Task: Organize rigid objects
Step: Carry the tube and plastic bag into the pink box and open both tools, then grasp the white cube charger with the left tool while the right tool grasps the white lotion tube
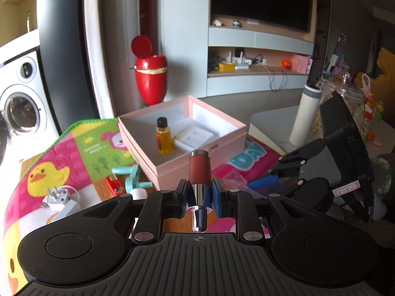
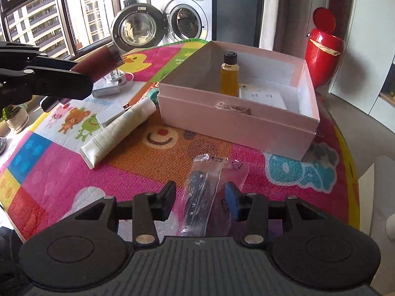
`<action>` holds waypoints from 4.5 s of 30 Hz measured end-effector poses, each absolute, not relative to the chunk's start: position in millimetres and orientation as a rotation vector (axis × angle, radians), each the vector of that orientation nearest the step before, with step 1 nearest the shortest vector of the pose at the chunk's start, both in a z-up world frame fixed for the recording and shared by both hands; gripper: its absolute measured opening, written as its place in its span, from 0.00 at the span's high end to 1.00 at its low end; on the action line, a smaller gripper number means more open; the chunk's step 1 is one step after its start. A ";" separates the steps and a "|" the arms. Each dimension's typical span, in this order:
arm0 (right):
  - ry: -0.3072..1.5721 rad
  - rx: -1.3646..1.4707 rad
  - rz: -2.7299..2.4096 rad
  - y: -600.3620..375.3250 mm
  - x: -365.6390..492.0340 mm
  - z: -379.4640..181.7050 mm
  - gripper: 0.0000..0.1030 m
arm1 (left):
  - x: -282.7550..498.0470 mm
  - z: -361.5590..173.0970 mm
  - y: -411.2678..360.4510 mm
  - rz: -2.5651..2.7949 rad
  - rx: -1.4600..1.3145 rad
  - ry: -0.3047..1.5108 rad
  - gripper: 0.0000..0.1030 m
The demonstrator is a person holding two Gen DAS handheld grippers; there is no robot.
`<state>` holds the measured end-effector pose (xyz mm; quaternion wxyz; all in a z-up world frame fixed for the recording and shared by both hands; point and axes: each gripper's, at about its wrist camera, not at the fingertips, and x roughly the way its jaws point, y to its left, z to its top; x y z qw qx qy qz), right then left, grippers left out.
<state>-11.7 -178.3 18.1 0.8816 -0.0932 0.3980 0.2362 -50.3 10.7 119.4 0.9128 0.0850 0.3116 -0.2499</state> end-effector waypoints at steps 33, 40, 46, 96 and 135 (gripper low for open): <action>0.620 -0.047 0.338 -200.5 145.8 116.7 0.76 | 129.3 82.0 22.7 -0.345 -0.233 0.764 0.76; 0.599 -0.155 0.306 -192.3 102.2 80.2 0.57 | 87.1 84.9 73.8 -0.330 -0.295 0.653 0.76; 0.599 -0.213 0.406 -183.7 35.2 55.2 0.34 | 31.0 68.2 114.6 -0.240 -0.263 0.714 0.76; 0.684 -0.119 0.393 -148.9 -31.0 -10.4 0.28 | -0.9 36.3 65.4 -0.212 0.058 0.691 0.59; 0.752 -0.123 0.448 -144.5 -24.4 -12.4 0.00 | 9.8 17.2 75.5 -0.149 0.024 0.716 0.50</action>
